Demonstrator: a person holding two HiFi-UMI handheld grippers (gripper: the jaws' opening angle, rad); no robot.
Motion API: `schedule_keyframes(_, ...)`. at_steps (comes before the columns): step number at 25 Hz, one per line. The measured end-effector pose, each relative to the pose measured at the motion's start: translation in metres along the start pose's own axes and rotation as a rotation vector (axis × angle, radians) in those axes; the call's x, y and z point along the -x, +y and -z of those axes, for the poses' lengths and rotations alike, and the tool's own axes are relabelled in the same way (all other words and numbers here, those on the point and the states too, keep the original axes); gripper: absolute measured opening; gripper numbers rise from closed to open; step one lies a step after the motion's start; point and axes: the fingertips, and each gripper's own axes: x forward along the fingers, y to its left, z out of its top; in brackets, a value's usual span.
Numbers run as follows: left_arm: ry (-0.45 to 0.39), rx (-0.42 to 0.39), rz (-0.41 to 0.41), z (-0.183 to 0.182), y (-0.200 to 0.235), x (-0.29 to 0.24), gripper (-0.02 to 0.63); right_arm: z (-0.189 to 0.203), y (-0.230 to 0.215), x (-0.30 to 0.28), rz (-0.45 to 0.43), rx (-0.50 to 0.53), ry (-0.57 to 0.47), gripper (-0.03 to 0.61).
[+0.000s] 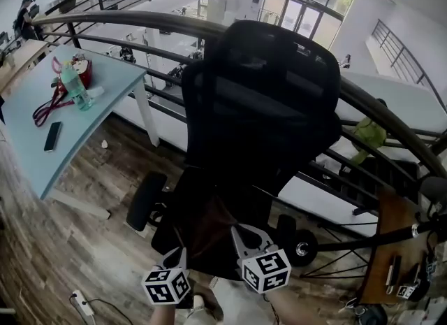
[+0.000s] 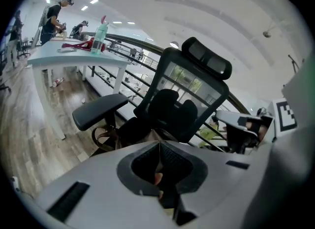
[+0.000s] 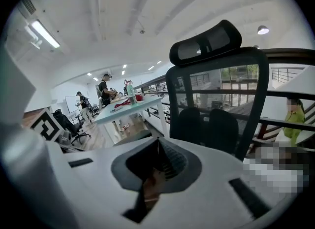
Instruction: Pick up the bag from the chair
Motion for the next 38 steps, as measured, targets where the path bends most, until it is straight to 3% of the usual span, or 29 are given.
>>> schedule_keyframes(15, 0.103, 0.134, -0.093, 0.043, 0.062, -0.102, 0.005, 0.082, -0.072, -0.116, 0.005, 0.022, 0.174, 0.002)
schedule_keyframes(24, 0.195, 0.108, -0.127, 0.076, 0.093, -0.147, 0.010, 0.135, -0.103, -0.169, 0.008, 0.001, 0.257, 0.004)
schedule_keyframes(25, 0.200, 0.110, -0.127, 0.079, 0.095, -0.152, 0.085, 0.139, -0.105, -0.174, 0.005, -0.006, 0.266, 0.014)
schedule_keyframes(26, 0.203, 0.112, -0.127, 0.081, 0.097, -0.157, 0.172, 0.143, -0.107, -0.179, -0.001, -0.009, 0.279, 0.079)
schedule_keyframes(27, 0.204, 0.112, -0.129, 0.083, 0.098, -0.162, 0.221, 0.148, -0.108, -0.184, -0.008, -0.005, 0.295, 0.148)
schedule_keyframes(29, 0.198, 0.102, -0.147, 0.086, 0.102, -0.172, 0.294, 0.157, -0.111, -0.193, -0.017, 0.012, 0.322, 0.189)
schedule_keyframes(33, 0.174, 0.080, -0.248, 0.088, 0.120, -0.186, 0.351, 0.178, -0.118, -0.209, -0.034, 0.044, 0.377, 0.234)
schedule_keyframes(38, 0.220, 0.136, -0.307, 0.107, 0.141, -0.199, 0.360, 0.207, -0.124, -0.220, -0.063, 0.082, 0.466, 0.268)
